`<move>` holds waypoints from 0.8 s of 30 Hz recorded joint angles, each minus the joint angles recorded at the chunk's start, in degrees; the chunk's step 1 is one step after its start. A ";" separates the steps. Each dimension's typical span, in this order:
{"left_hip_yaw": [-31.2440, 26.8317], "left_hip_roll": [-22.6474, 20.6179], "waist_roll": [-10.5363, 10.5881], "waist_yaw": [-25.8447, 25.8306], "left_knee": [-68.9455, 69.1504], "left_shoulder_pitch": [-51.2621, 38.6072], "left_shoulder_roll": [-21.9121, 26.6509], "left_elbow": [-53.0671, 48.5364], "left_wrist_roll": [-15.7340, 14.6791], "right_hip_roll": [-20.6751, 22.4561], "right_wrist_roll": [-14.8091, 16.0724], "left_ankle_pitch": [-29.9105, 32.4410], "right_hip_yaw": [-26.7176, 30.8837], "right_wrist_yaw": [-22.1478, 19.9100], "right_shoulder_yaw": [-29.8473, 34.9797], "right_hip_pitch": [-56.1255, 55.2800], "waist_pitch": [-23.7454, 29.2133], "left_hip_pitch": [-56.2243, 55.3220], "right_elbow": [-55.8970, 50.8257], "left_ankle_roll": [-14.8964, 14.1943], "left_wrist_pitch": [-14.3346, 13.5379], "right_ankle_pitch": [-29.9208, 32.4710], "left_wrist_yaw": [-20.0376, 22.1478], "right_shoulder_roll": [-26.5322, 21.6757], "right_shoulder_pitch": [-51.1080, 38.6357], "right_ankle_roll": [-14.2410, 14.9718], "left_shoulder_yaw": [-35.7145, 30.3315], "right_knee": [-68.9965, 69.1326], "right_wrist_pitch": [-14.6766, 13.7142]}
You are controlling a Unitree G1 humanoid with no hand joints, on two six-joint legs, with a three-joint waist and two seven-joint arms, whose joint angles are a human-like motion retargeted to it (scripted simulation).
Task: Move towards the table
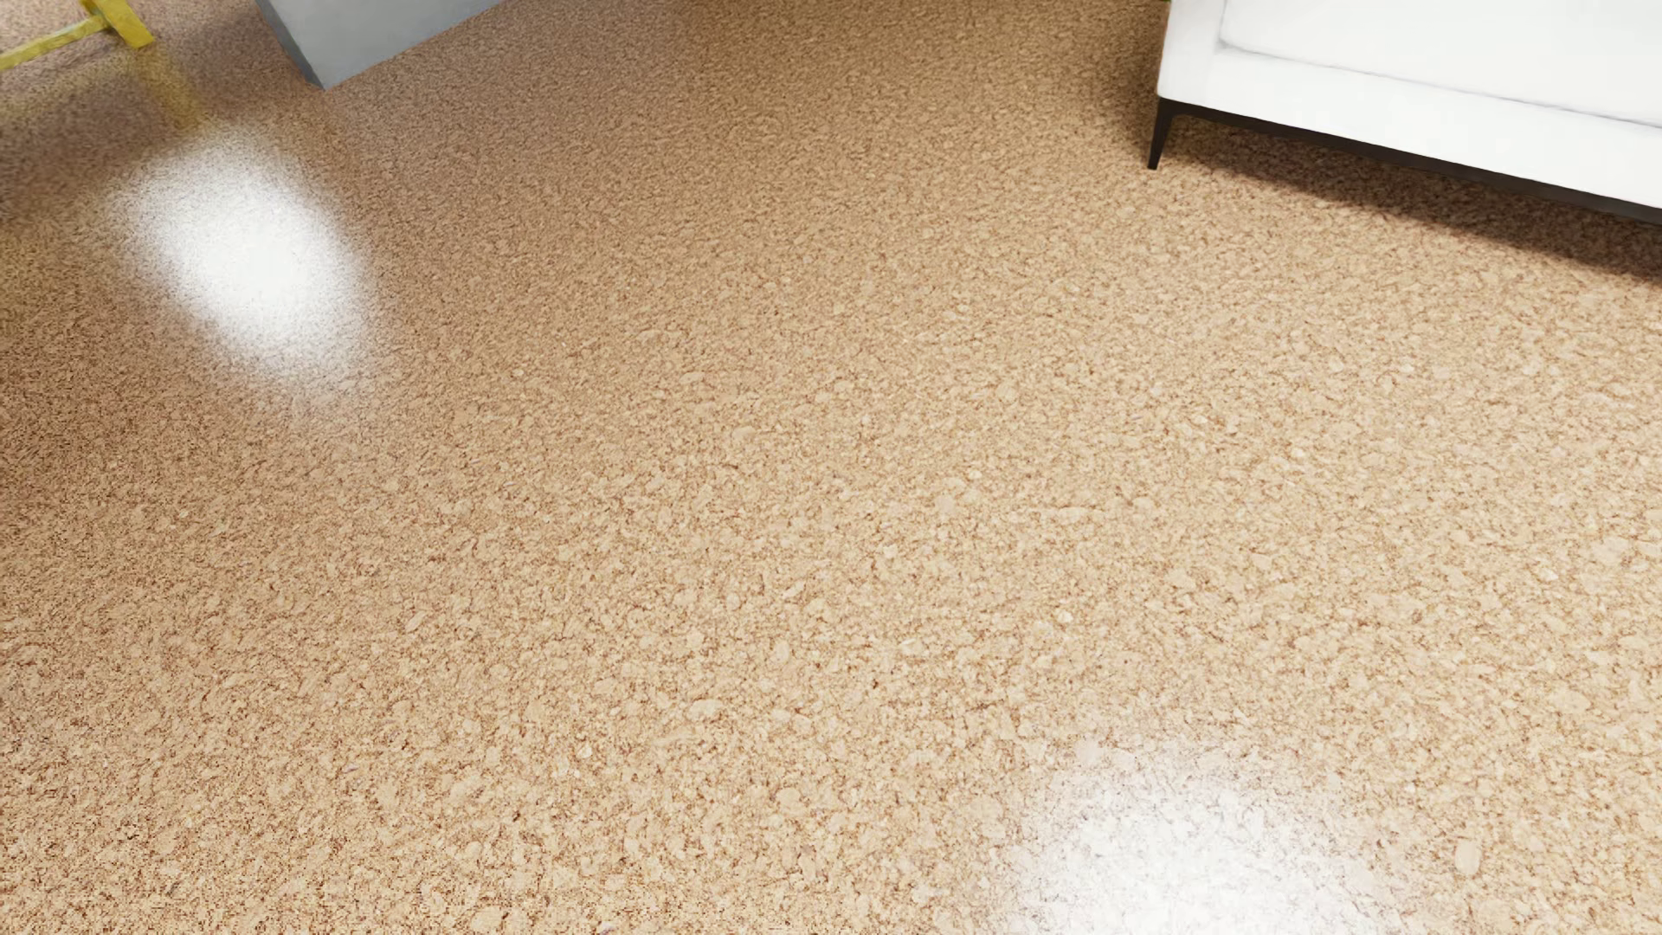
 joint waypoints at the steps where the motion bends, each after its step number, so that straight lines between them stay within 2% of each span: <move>1: 0.00 1.61 -0.59 2.27 -2.52 1.33 -0.35 1.98 0.00 -0.63 0.00 -0.68 0.00 0.00 -0.19 2.59 -0.13 -2.95 -1.96 0.00 0.00 -1.65 0.00 -0.01 0.16 0.00 -1.68 -0.44 0.00; 4: 0.00 4.80 -2.44 7.22 -14.43 6.32 0.40 6.10 0.00 0.60 0.00 -3.82 0.00 0.00 -0.53 12.04 -0.84 -10.89 -7.10 0.00 0.00 -6.16 0.00 0.76 -0.49 0.00 -2.58 -3.37 0.00; 6: 0.00 6.21 -3.12 10.61 -19.97 9.04 1.49 9.43 0.00 2.88 0.00 -12.18 0.00 0.00 -0.57 16.65 -1.27 -15.14 -9.32 0.00 0.00 -9.05 0.00 0.35 -2.48 0.00 -5.04 -5.07 0.00; 7: 0.00 7.39 -3.79 13.28 -20.32 10.16 2.04 11.22 0.00 2.98 0.00 -12.06 0.00 0.00 1.01 17.87 -0.87 -16.96 -10.17 0.00 0.00 -10.44 0.00 -0.03 -4.29 0.00 -6.76 -4.65 0.00; 8: 0.00 8.08 -4.73 15.77 -17.99 11.71 2.32 12.24 0.00 2.32 0.00 -3.07 0.00 0.00 1.26 19.02 -0.45 -19.88 -11.26 0.00 0.00 -10.71 0.00 -0.63 -5.89 0.00 -6.12 -3.69 0.00; 9: 0.00 7.67 -6.00 17.70 -12.69 12.06 2.63 14.39 0.00 1.48 0.00 4.36 0.00 0.00 1.52 21.44 0.58 -22.33 -11.13 0.00 0.00 -8.75 0.00 -0.86 -6.91 0.00 -8.15 -3.48 0.00; 10: 0.00 6.21 -7.24 18.65 -9.14 11.57 2.47 16.74 0.00 0.68 0.00 6.27 0.00 0.00 0.17 22.85 0.85 -23.40 -11.04 0.00 0.00 -4.49 0.00 -0.82 -6.69 0.00 -9.79 -2.67 0.00; 11: 0.00 4.30 -8.18 19.48 -8.04 11.53 2.49 17.59 0.00 -0.65 0.00 3.49 0.00 0.00 -0.59 21.46 0.14 -21.83 -10.16 0.00 0.00 1.60 0.00 -0.71 -5.61 0.00 -11.48 1.36 0.00; 12: 0.00 2.90 -8.39 18.65 -7.24 12.26 2.22 17.49 0.00 -0.26 0.00 -0.42 0.00 0.00 0.12 17.13 -0.93 -19.78 -8.61 0.00 0.00 7.20 0.00 -0.50 -4.74 0.00 -10.63 6.71 0.00; 13: 0.00 1.09 -8.68 15.44 -7.26 12.92 2.16 15.78 0.00 1.11 0.00 -4.23 0.00 0.00 0.65 12.09 -1.29 -17.06 -7.14 0.00 0.00 7.74 0.00 -0.22 -4.41 0.00 -8.90 14.74 0.00; 15: 0.00 -4.34 -9.58 8.29 -12.00 9.92 2.38 12.80 0.00 3.10 0.00 -8.79 0.00 0.00 2.17 3.06 1.07 -5.85 -6.20 0.00 0.00 1.99 0.00 0.23 -2.46 0.00 -10.41 31.51 0.00; 16: 0.00 -6.12 -9.37 5.62 -15.43 7.42 2.54 10.57 0.00 4.90 0.00 -11.56 0.00 0.00 3.11 -3.41 1.25 0.13 -5.38 0.00 0.00 -2.43 0.00 0.58 -0.83 0.00 -9.96 36.27 0.00; 17: 0.00 -7.23 -9.21 2.76 -19.25 5.38 2.74 7.64 0.00 6.69 0.00 -15.15 0.00 0.00 4.89 -8.96 1.98 6.95 -4.87 0.00 0.00 -5.67 0.00 0.47 0.62 0.00 -6.85 36.75 0.00; 18: 0.00 -7.91 -9.14 -0.22 -22.00 3.21 2.93 4.52 0.00 7.62 0.00 -18.35 0.00 0.00 6.95 -15.82 1.61 11.70 -3.89 0.00 0.00 -6.72 0.00 0.27 1.91 0.00 -3.13 34.29 0.00; 19: 0.00 -6.19 -8.58 -3.55 -24.17 1.42 3.39 1.23 0.00 9.41 0.00 -21.63 0.00 0.00 7.58 -19.04 1.95 17.89 -3.10 0.00 0.00 -6.82 0.00 0.39 3.70 0.00 0.23 27.41 0.00; 22: 0.00 -3.94 -8.73 -9.96 -28.65 -5.64 4.59 -7.76 0.00 9.13 0.00 -30.19 0.00 0.00 9.34 -26.17 -0.11 30.47 -1.07 0.00 0.00 -1.44 0.00 0.78 7.90 0.00 9.95 -0.75 0.00; 23: 0.00 -3.41 -8.91 -11.03 -29.07 -7.72 5.35 -10.42 0.00 8.94 0.00 -31.81 0.00 0.00 9.57 -27.34 -1.32 33.41 -0.93 0.00 0.00 -1.33 0.00 0.77 9.21 0.00 11.53 -8.60 0.00; 24: 0.00 -2.41 -9.33 -12.57 -28.98 -8.89 5.86 -12.49 0.00 8.15 0.00 -31.76 0.00 0.00 9.65 -28.75 -2.08 36.04 -0.75 0.00 0.00 -2.98 0.00 0.63 10.00 0.00 13.44 -10.06 0.00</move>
